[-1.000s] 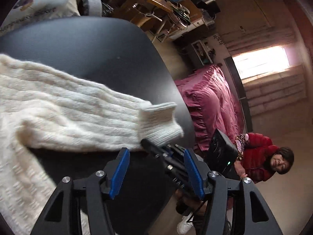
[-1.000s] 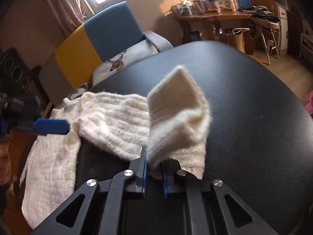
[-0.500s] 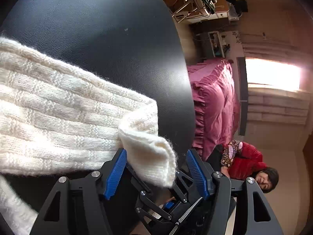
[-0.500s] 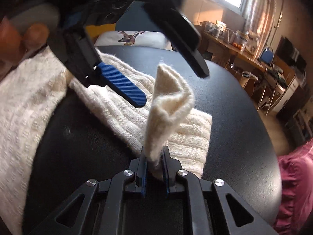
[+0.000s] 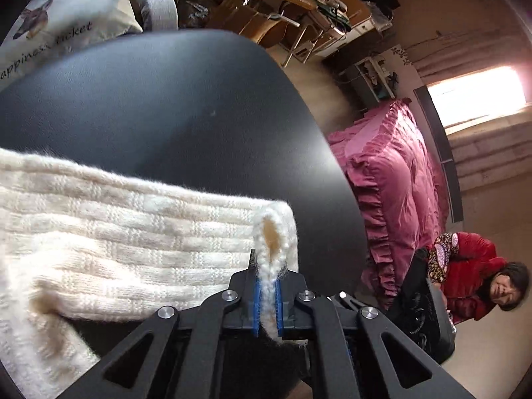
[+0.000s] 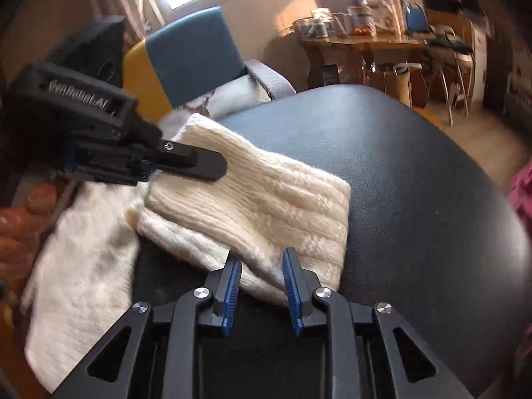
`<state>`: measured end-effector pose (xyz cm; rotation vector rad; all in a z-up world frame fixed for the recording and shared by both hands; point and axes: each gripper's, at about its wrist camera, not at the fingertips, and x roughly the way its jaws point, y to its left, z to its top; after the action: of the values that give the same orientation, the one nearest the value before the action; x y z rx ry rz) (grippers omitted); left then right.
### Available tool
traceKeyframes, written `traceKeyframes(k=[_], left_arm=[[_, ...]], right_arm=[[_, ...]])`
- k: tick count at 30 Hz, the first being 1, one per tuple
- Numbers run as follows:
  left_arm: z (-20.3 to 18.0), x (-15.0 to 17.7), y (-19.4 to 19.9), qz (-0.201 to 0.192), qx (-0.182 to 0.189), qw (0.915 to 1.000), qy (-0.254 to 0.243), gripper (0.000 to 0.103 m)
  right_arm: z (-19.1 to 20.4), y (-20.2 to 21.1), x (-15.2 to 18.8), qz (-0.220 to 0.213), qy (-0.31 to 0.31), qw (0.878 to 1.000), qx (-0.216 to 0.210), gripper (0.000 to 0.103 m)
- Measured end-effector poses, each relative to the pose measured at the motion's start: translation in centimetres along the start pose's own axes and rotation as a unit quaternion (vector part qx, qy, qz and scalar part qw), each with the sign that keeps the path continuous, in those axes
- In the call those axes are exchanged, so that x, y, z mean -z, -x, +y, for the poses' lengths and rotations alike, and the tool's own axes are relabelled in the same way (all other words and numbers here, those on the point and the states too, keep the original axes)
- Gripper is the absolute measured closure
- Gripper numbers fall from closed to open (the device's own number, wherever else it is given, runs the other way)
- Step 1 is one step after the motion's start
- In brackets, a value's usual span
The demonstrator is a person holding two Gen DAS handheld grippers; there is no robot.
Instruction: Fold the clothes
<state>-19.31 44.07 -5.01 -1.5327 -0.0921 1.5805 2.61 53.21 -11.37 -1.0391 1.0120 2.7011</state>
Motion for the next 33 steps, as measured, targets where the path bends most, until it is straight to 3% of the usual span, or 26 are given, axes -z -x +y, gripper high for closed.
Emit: traceKeyframes(k=[3, 5, 7, 10, 11, 14, 17, 20, 22, 29, 33], left_arm=[[-0.6, -1.6, 5.0, -0.056, -0.001, 0.9984, -0.006, 0.096], [-0.8, -2.6, 8.7, -0.091, 0.000, 0.9958, -0.010, 0.096], [-0.6, -3.1, 12.4, -0.120, 0.000, 0.9927, -0.014, 0.096], [0.8, -3.4, 18.1, -0.166, -0.010, 0.9861, -0.005, 0.096], [1.3, -3.5, 19.8, -0.181, -0.013, 0.9834, 0.001, 0.096], [2.9, -3.1, 24.0, -0.214, -0.018, 0.9765, 0.018, 0.096], [4.2, -2.1, 26.9, -0.237, -0.024, 0.9709, 0.026, 0.096], [5.6, -0.6, 29.3, -0.254, -0.030, 0.9664, 0.026, 0.096], [6.6, 0.6, 30.9, -0.269, -0.029, 0.9623, 0.029, 0.096], [9.7, 3.9, 36.4, -0.301, 0.009, 0.9530, 0.032, 0.096], [11.4, 5.6, 38.9, -0.318, 0.011, 0.9473, 0.032, 0.096]], right_arm=[[-1.5, -0.3, 0.5, -0.013, -0.133, 0.985, -0.113, 0.066], [-2.0, -1.1, 1.3, -0.011, -0.205, 0.962, -0.180, 0.054], [-2.6, -1.9, 2.0, -0.010, -0.275, 0.930, -0.245, 0.039], [-3.4, -3.2, 3.2, -0.007, -0.372, 0.865, -0.336, 0.023], [-2.9, -4.0, 3.4, -0.001, -0.384, 0.854, -0.350, 0.017], [-1.1, -6.6, 4.2, 0.001, -0.422, 0.818, -0.390, 0.012], [0.7, -9.8, 4.7, -0.002, -0.468, 0.775, -0.424, 0.009], [2.6, -12.9, 5.4, 0.005, -0.506, 0.757, -0.413, 0.000], [4.0, -15.1, 6.0, 0.017, -0.530, 0.739, -0.415, 0.000], [6.5, -18.7, 5.2, -0.008, -0.542, 0.742, -0.395, 0.000], [7.9, -20.8, 4.8, -0.022, -0.548, 0.743, -0.384, 0.000]])
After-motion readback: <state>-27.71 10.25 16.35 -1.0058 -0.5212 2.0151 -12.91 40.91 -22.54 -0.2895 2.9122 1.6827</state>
